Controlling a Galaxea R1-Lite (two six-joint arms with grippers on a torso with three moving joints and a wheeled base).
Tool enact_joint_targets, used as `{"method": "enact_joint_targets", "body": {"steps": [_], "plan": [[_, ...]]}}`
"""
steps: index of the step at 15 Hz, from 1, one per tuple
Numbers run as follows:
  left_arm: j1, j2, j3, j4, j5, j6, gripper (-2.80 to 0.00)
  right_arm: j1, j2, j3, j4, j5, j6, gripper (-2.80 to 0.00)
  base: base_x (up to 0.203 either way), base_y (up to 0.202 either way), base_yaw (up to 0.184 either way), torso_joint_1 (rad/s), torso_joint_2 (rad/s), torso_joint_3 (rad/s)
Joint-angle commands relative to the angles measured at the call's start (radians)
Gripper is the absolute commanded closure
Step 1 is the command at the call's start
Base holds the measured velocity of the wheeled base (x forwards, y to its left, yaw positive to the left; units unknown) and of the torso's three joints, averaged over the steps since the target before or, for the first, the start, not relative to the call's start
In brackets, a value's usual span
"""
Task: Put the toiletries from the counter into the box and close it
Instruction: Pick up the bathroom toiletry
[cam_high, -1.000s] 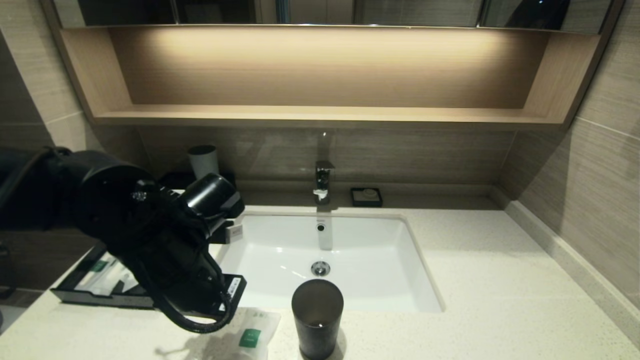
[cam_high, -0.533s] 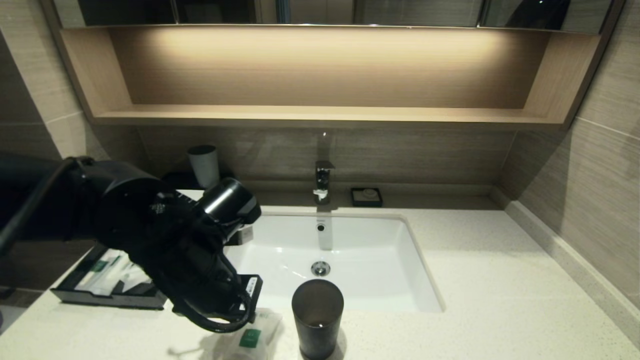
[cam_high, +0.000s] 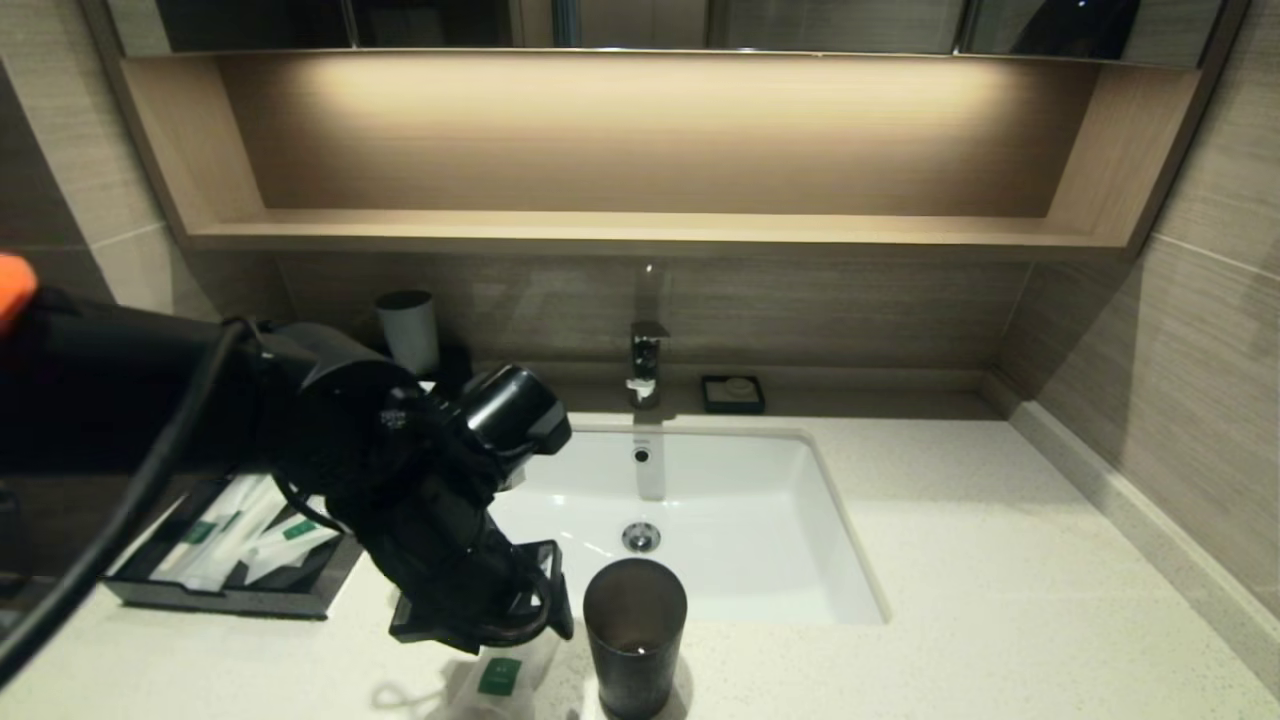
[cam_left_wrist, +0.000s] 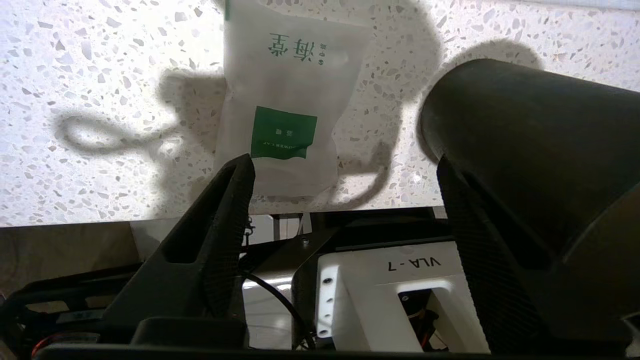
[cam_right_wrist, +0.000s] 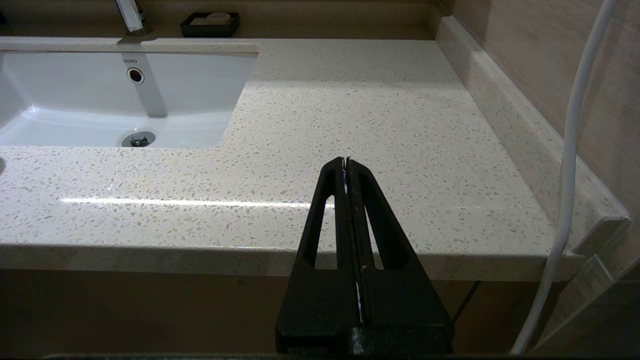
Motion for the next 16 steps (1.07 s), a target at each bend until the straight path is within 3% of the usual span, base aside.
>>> {"method": "enact_joint_targets", "body": {"steps": [1,6,9,11,14,16], "plan": [[-0.001,0.034,-0.039,0.032,0.002,-0.001,-2.8,0.0,0.0,0.002,0.0,0.0,0.0,0.0,0.0,0.0,0.0,0.0,0.0,0.0],[0.001,0.009,-0.048,0.075,0.012,0.043,-2.8,0.0,0.0,0.0,0.0,0.0,0.0,0.0,0.0,0.0,0.0,0.0,0.0,0.0],[0.001,-0.037,-0.046,0.106,0.012,0.148,-2.8,0.0,0.0,0.002,0.0,0.0,0.0,0.0,0.0,0.0,0.0,0.0,0.0,0.0],[0.001,-0.031,-0.044,0.109,0.012,0.184,-2.8,0.0,0.0,0.002,0.0,0.0,0.0,0.0,0.0,0.0,0.0,0.0,0.0,0.0],[-0.016,-0.02,-0.038,0.107,0.001,0.166,-2.8,0.0,0.0,0.002,0.0,0.0,0.0,0.0,0.0,0.0,0.0,0.0,0.0,0.0],[-0.017,-0.008,-0.047,0.107,0.003,0.116,-2.8,0.0,0.0,0.002,0.0,0.0,0.0,0.0,0.0,0.0,0.0,0.0,0.0,0.0]]}}
